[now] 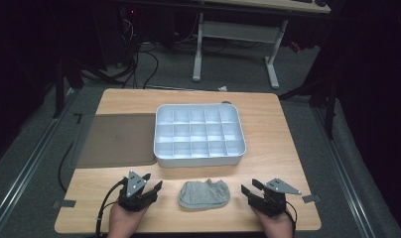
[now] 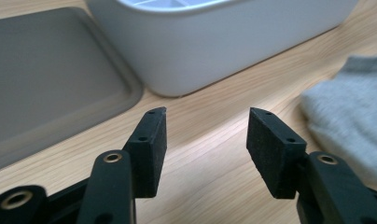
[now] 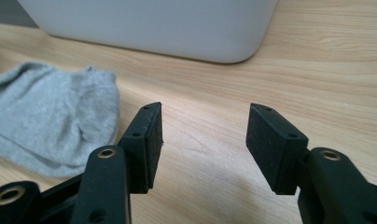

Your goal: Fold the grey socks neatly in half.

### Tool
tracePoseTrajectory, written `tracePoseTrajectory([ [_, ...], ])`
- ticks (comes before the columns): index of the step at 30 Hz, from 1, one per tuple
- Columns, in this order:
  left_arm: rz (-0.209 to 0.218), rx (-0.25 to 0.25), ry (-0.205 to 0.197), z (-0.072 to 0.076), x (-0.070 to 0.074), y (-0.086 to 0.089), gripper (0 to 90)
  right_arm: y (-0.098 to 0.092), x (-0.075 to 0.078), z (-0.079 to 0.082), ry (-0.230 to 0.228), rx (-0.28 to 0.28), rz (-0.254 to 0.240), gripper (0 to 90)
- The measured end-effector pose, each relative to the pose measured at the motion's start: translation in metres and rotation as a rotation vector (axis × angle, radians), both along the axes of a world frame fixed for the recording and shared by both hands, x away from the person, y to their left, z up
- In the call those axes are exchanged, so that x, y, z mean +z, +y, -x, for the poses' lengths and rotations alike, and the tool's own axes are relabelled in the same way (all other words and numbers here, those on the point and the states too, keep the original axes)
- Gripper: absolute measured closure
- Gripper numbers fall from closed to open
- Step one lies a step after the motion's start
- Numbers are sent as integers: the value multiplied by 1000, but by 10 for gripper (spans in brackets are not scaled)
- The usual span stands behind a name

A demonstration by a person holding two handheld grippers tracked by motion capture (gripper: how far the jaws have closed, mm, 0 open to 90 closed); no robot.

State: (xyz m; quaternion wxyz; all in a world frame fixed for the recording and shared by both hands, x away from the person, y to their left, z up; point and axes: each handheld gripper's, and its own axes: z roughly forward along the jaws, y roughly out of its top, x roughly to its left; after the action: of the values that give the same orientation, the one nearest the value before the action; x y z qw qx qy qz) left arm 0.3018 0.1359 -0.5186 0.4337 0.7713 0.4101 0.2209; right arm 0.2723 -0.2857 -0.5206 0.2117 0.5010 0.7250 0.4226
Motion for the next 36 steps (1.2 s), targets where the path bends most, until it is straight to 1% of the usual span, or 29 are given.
tracePoseTrajectory([
  [1, 0, 0, 0, 0, 0, 0, 475, 0, 0, 0, 0, 0, 0, 472],
  [2, 10, 1, 16, 0, -2, 3, 472, 0, -2, 0, 8, 9, 12, 459],
  [3, 10, 1, 16, 0, -2, 3, 470, 0, -3, 0, 12, 12, 11, 453],
  [4, 14, -1, 26, 0, -3, 3, 467, -1, -4, -1, 17, 17, 15, 452],
  [7, 13, -10, 23, 0, -3, 0, 458, -1, -5, -1, 26, 21, 12, 438],
  [8, 15, -22, 25, -2, -3, -4, 458, -2, -4, -2, 30, 27, -3, 436],
  [9, 15, -22, 25, -2, -3, -4, 458, -2, -4, -2, 30, 27, -3, 436],
  [12, 18, -36, 37, -3, -5, -7, 458, 0, 0, -4, 18, 30, 0, 428],
  [14, 20, -34, 40, -4, -6, -8, 458, 1, 2, -7, 16, 34, 3, 428],
  [16, 24, -34, 46, -5, -6, -7, 455, 4, 6, -11, 4, 39, 8, 434],
  [17, 24, -34, 46, -5, -6, -7, 453, 4, 6, -11, 4, 39, 8, 434],
  [20, 26, -30, 41, -4, -5, -7, 448, 9, 12, -19, 26, 39, 12, 436],
  [22, 30, -19, 40, -3, -5, -7, 444, 13, 13, -22, 27, 28, 15, 431],
  [23, 27, -19, 43, -3, -5, -7, 444, 15, 12, -21, 20, 23, 1, 435],
  [24, 27, -19, 48, -2, -5, -8, 445, 18, 11, -18, 25, 40, -10, 427],
  [25, 24, -20, 48, -2, -6, -9, 444, 20, 10, -15, 15, 54, 5, 423],
  [26, 24, -20, 48, -2, -6, -9, 444, 20, 10, -13, 4, 54, 11, 423],
  [27, 20, -22, 52, -1, -7, -10, 444, 20, 10, -13, 4, 54, 11, 423],
  [28, 20, -27, 56, 1, -7, -12, 444, 20, 9, -10, 13, 61, -8, 423],
  [29, 20, -27, 56, 1, -7, -12, 444, 20, 9, -10, 13, 61, -8, 423],
  [30, 14, -30, 56, 4, -7, -14, 444, 22, 9, -8, 14, 76, -5, 426],
  [31, 14, -30, 56, 4, -7, -14, 443, 22, 9, -8, 14, 76, -5, 426],
  [35, 14, -39, 61, 9, -7, -17, 440, 33, 7, -6, 23, 112, 4, 451],
  [36, 14, -49, 52, 11, -7, -19, 431, 40, 7, -5, 18, 135, 22, 456],
])
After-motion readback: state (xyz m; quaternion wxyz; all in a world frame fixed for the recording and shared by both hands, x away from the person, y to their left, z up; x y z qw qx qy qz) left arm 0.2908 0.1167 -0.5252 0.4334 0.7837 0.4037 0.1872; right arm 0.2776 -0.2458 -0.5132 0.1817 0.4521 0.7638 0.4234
